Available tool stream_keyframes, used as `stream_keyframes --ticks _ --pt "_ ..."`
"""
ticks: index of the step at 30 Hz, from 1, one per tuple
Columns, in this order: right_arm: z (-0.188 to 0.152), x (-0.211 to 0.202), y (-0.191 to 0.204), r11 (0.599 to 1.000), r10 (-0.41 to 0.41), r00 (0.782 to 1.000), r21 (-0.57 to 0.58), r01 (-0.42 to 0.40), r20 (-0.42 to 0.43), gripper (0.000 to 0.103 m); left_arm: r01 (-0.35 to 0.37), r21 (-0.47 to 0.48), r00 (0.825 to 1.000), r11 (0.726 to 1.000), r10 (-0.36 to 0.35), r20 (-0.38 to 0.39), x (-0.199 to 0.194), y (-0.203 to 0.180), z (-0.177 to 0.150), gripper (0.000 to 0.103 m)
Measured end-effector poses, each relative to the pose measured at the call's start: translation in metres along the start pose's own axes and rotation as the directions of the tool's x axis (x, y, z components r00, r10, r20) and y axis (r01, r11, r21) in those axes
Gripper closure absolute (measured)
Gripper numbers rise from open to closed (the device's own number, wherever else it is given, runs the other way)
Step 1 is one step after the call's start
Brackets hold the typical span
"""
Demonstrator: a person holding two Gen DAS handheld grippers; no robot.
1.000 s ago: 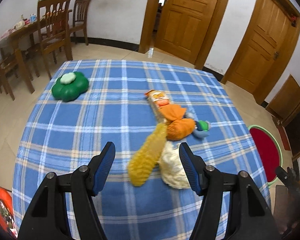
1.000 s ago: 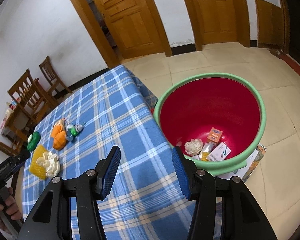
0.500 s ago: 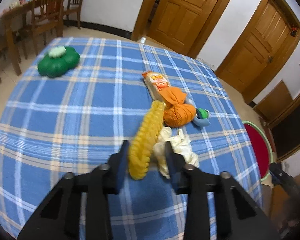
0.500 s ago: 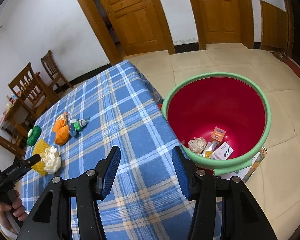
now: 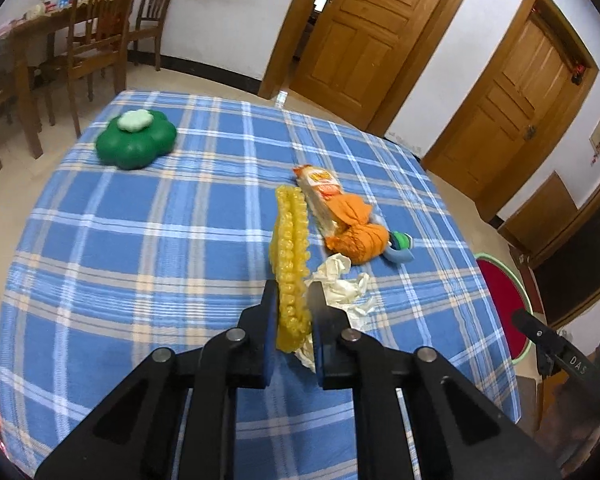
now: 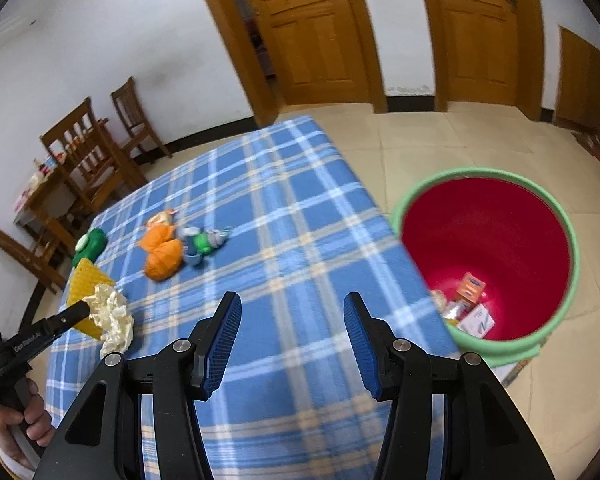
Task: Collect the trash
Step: 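Grasp the crumpled cream paper with the right tool while the left tool holds the foam net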
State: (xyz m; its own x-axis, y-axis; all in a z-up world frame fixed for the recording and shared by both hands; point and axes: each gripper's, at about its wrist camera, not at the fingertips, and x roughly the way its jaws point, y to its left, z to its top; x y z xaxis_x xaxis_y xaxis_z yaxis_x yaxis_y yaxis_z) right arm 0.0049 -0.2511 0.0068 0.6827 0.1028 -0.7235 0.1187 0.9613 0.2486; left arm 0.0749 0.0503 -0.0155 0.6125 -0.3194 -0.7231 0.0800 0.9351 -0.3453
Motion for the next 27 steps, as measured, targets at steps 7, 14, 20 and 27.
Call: stream_keyframes --ticks 7,14,20,27 --pt "-0.001 0.013 0.04 0.995 0.052 0.998 -0.081 -0.053 -0.024 0.048 -0.055 -0.05 0.998 0.997 0.055 0.006 -0.009 0.026 -0.004 0.089" --pt "-0.012 0.025 0.062 0.989 0.073 0.995 -0.124 -0.081 -0.067 0.048 -0.048 -0.089 0.999 0.995 0.047 -0.013 -0.01 0.046 -0.015 0.071" --pt "-0.016 0.028 0.068 0.987 0.074 0.994 -0.135 -0.085 -0.081 0.048 -0.053 -0.096 0.999 0.994 0.053 0.0 -0.014 0.054 -0.022 0.065" --pt "-0.017 0.031 0.078 0.982 0.085 0.992 -0.159 -0.099 -0.094 0.048 -0.029 -0.093 1.0 0.995 0.03 0.009 -0.018 0.059 -0.024 0.093"
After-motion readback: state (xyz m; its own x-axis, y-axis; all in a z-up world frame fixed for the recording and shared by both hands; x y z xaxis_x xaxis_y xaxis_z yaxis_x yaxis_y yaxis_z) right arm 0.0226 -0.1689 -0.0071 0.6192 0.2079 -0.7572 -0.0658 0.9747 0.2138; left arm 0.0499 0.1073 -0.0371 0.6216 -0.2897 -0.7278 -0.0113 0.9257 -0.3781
